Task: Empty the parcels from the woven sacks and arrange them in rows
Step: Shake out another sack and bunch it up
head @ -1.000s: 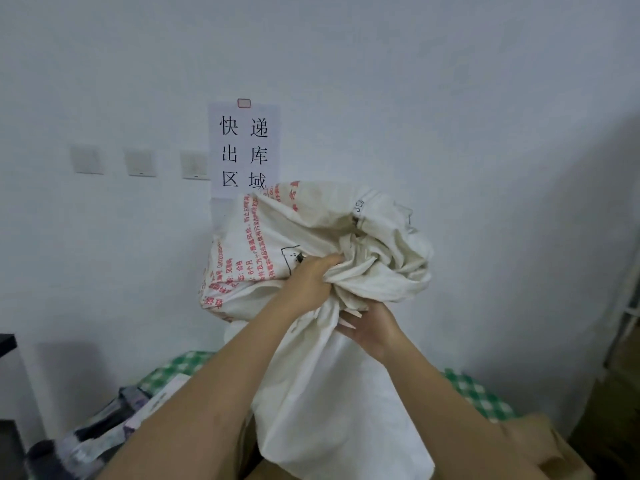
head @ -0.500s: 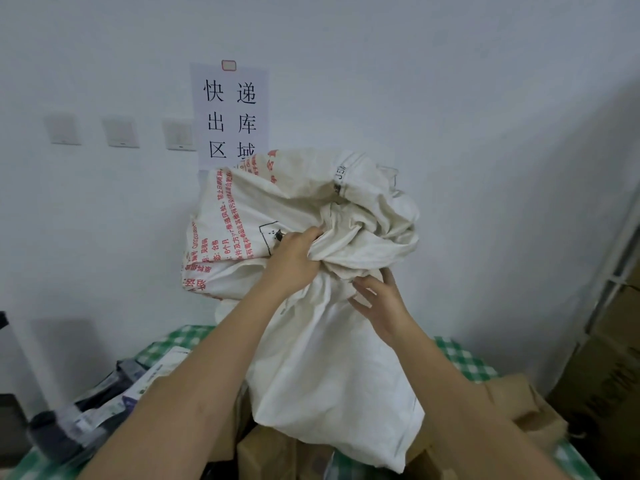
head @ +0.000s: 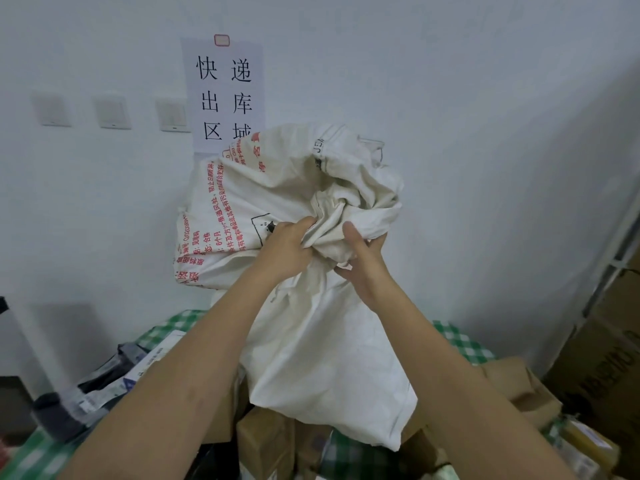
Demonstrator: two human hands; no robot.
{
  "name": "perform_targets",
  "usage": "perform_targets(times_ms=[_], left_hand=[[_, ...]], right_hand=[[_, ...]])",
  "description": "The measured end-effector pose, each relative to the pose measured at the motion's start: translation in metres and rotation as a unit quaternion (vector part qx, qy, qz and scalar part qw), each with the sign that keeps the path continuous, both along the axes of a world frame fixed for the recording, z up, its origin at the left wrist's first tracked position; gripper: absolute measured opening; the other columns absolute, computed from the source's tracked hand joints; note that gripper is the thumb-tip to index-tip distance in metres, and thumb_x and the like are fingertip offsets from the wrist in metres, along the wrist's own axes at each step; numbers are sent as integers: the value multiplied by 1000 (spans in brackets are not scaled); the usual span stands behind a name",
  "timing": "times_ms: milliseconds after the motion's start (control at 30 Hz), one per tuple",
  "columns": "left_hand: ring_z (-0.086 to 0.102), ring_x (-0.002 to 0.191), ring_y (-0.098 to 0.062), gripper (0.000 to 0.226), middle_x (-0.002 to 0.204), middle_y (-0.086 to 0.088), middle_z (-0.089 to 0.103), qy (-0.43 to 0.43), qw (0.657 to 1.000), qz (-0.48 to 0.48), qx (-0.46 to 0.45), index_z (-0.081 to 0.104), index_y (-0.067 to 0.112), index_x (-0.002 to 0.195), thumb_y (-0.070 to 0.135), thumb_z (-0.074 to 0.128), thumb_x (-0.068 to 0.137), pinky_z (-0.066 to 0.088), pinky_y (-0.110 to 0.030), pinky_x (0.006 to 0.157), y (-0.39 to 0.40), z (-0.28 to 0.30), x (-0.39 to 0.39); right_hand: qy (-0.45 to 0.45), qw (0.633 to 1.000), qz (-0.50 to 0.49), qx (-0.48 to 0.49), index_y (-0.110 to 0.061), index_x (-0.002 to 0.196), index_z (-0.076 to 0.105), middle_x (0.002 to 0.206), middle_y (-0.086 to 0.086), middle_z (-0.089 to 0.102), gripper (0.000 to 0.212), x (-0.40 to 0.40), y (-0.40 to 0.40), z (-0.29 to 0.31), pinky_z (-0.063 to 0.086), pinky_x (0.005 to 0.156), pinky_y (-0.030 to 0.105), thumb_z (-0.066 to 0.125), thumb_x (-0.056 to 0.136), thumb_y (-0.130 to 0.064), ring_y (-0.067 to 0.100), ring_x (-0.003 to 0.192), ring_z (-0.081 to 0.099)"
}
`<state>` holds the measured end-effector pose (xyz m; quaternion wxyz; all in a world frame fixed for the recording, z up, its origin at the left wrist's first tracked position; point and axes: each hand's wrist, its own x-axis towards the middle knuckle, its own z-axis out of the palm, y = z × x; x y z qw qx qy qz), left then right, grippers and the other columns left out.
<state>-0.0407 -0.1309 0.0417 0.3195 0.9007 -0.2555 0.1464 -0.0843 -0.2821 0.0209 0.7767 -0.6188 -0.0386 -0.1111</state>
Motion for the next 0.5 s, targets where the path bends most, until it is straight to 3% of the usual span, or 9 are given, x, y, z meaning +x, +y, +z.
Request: perform_targets(times_ms=[133, 233, 267, 333, 400, 433, 500], left_hand=[[55, 82, -27, 34, 85, -7, 61, 9, 999, -22, -36, 57, 22, 103, 7, 49, 74, 40, -33, 62, 1, -3, -4], [57, 77, -28, 25, 82, -8, 62, -3, 999, -27, -35, 57, 17, 97, 1, 50, 78, 44, -37, 63, 2, -5, -7], [58, 76, -28, 22, 81, -9, 62, -4, 999, -27, -34, 56, 18, 93, 1, 51, 79, 44, -37, 64, 3, -6, -7], [59, 78, -27, 19, 83, -8, 62, -2, 999, -23, -29, 52, 20, 89, 3, 52, 80, 45, -36, 64, 5, -6, -9], [60, 86, -26, 15, 92, -7, 63, 29, 999, -15, -24, 56, 17, 96, 11, 57, 82, 49, -36, 69, 9, -8, -8], [60, 91, -26, 18, 96, -7, 62, 46, 999, -9, -22, 58, 17, 100, 18, 61, 82, 48, -36, 71, 10, -9, -8], [57, 97, -24, 24, 98, -2, 61, 70, 997, -15, -12, 58, 20, 95, 37, 67, 80, 45, -32, 74, 17, -11, -12]], right_hand=[[72, 996, -43, 29, -35, 139, 24, 128, -9, 60, 95, 14, 13, 9, 47, 95, 45, 77, 66, -63, 15, 114, 61], [146, 989, -22, -5, -26, 136, 44, 116, -7, 68, 116, 24, 19, 15, 45, 96, 45, 76, 39, -81, 17, 108, 64], [164, 986, -6, -1, -23, 132, 50, 112, -4, 70, 111, 25, 21, 16, 49, 92, 43, 77, 40, -80, 17, 103, 66], [168, 986, 4, 21, -19, 114, 59, 101, 1, 72, 67, 25, 26, 18, 54, 76, 35, 77, 65, -63, 15, 92, 68], [158, 986, -20, 51, -20, 97, 56, 94, 3, 70, 30, 30, 28, 13, 53, 67, 32, 74, 81, -37, 16, 86, 67], [151, 986, -39, 65, -20, 99, 52, 95, 6, 70, 30, 31, 27, 10, 55, 66, 33, 75, 81, -28, 18, 87, 68], [133, 986, -67, 80, -15, 117, 45, 104, 11, 68, 52, 36, 29, 4, 58, 60, 34, 77, 76, -16, 24, 90, 69]])
